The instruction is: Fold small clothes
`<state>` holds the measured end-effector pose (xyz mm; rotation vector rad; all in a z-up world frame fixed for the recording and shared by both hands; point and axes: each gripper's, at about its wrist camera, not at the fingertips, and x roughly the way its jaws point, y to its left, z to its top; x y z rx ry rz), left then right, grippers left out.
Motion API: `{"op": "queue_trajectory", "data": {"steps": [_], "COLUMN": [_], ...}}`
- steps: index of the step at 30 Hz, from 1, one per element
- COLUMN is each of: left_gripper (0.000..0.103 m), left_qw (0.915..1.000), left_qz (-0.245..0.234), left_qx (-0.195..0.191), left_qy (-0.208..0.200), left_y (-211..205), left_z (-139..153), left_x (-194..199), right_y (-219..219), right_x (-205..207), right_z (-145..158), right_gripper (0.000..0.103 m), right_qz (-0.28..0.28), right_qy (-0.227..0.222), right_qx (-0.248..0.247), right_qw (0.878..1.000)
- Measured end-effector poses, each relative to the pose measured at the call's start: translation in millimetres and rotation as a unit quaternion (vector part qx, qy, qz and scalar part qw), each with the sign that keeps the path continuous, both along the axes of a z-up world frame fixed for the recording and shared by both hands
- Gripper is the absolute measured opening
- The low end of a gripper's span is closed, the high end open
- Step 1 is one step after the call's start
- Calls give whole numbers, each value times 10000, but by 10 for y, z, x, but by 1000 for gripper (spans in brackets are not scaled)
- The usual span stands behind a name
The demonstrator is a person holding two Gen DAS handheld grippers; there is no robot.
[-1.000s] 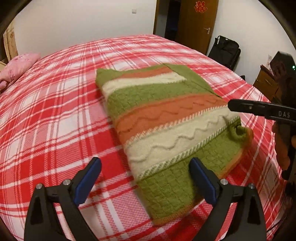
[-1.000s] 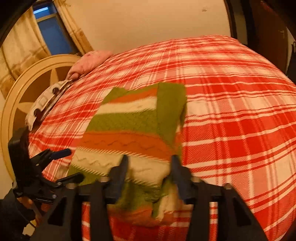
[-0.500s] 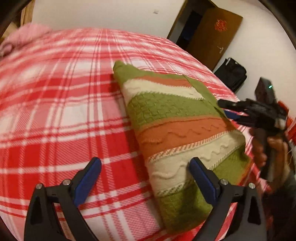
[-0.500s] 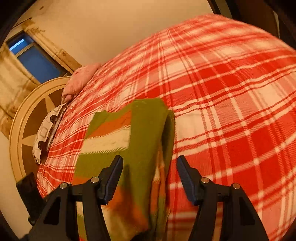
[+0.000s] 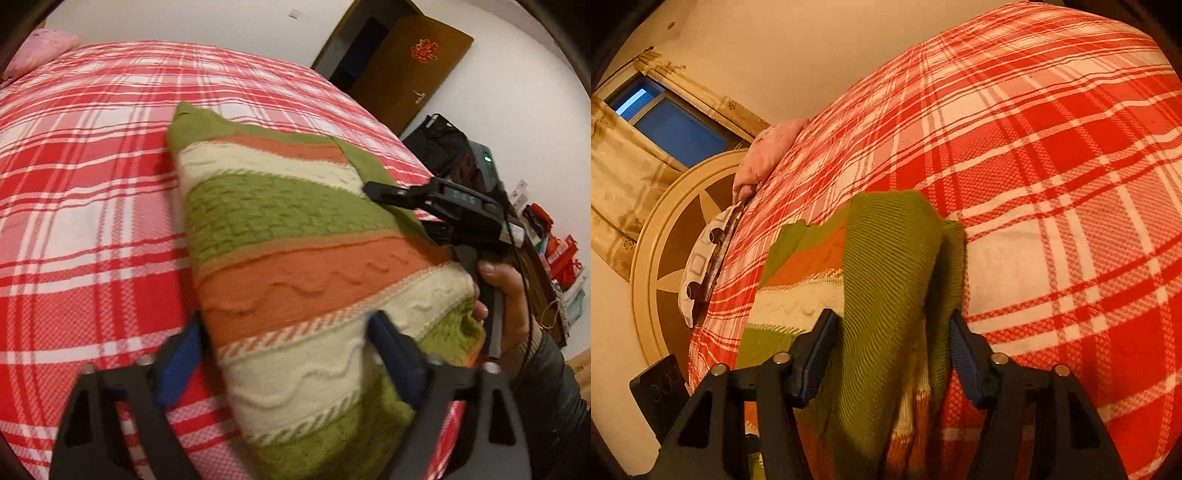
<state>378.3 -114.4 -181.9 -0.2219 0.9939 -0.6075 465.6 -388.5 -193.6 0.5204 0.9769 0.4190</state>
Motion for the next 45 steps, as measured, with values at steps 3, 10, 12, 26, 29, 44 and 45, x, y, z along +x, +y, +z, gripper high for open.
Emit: {"op": "queue_trajectory", "data": {"steps": [3, 10, 12, 26, 29, 44, 45], "left_gripper": [66, 38, 36, 35, 35, 35, 35], "left_qw": [9999, 9984, 9981, 9933, 9909, 9764, 9752], "left_qz": [9, 27, 10, 509, 696, 1732, 1792], "left_qx": [66, 286, 303, 381, 454, 652, 678], "left_qy": [-87, -493, -530, -963, -1059, -1116, -1104], "left_y": [-40, 14, 58, 817, 1025, 2057, 2113], "left_z": [36, 241, 273, 689, 757, 782, 778], "left_x": [-16, -133, -169, -653, -770, -1343, -1366], "right_y": [43, 174, 233, 1081, 1386, 2880, 3003], "right_x": [-22, -207, -258, -518, -538, -653, -664], "right_z": [15, 306, 408, 811, 886, 848, 822], "right_gripper": [31, 28, 28, 28, 28, 28, 28], "right_qz": [52, -83, -35, 510, 714, 1759, 1833], "right_qy": [-18, -430, -506, -778, -832, -762, -737], "right_qx": [92, 42, 36, 245, 307, 581, 591], "right_qw": [9999, 9990, 9987, 9954, 9935, 9797, 9785]}}
